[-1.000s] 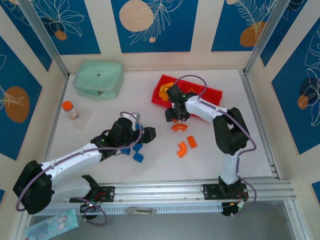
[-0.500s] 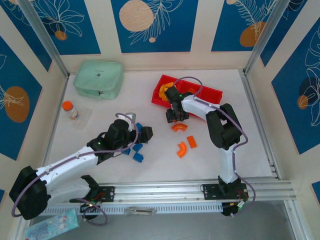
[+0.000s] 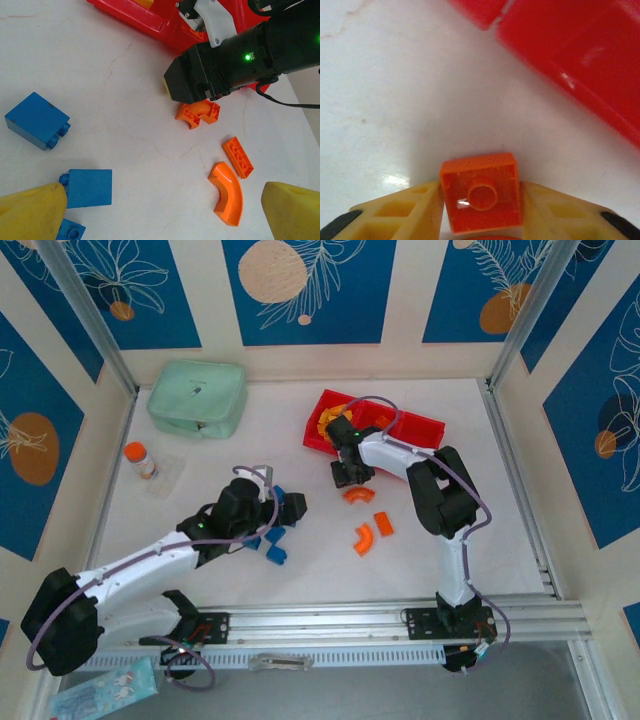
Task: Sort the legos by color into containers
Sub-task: Pick up the lego from the center of the table.
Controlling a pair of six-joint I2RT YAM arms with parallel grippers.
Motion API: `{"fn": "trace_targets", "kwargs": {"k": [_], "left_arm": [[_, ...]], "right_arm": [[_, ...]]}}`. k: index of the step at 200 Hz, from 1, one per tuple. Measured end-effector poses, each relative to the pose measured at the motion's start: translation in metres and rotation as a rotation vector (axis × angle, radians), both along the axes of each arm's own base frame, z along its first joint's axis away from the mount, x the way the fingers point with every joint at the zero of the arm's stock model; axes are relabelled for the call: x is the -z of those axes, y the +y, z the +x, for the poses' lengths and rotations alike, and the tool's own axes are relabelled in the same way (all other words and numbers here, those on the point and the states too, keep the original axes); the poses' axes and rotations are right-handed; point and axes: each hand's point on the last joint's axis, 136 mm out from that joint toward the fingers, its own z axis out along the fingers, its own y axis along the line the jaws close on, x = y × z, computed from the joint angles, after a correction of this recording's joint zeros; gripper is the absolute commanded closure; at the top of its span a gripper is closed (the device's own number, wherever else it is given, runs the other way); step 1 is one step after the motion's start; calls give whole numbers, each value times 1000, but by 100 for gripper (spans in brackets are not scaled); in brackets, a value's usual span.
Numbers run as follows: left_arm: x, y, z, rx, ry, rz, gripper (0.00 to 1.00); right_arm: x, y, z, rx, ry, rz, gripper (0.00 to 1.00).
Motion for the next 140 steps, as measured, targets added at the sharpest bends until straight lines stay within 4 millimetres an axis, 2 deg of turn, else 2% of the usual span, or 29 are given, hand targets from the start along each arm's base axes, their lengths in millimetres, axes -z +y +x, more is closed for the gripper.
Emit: {"fn": "trace_targets", "kwargs": {"k": [41, 101, 120, 140], "left_arm": [[-1, -1, 1, -3, -2, -10, 1], [-2, -1, 0, -1, -1, -11, 1], [-1, -2, 1, 1, 2, -8, 1], [3, -5, 2, 7, 12, -4, 1]], "right_arm": [[0, 4, -2, -10, 0, 4, 69], [-4, 4, -2, -4, -5, 9, 72], [-17, 3, 0, 12, -23, 32, 72], [-39, -1, 7, 43, -52, 75, 73]]}}
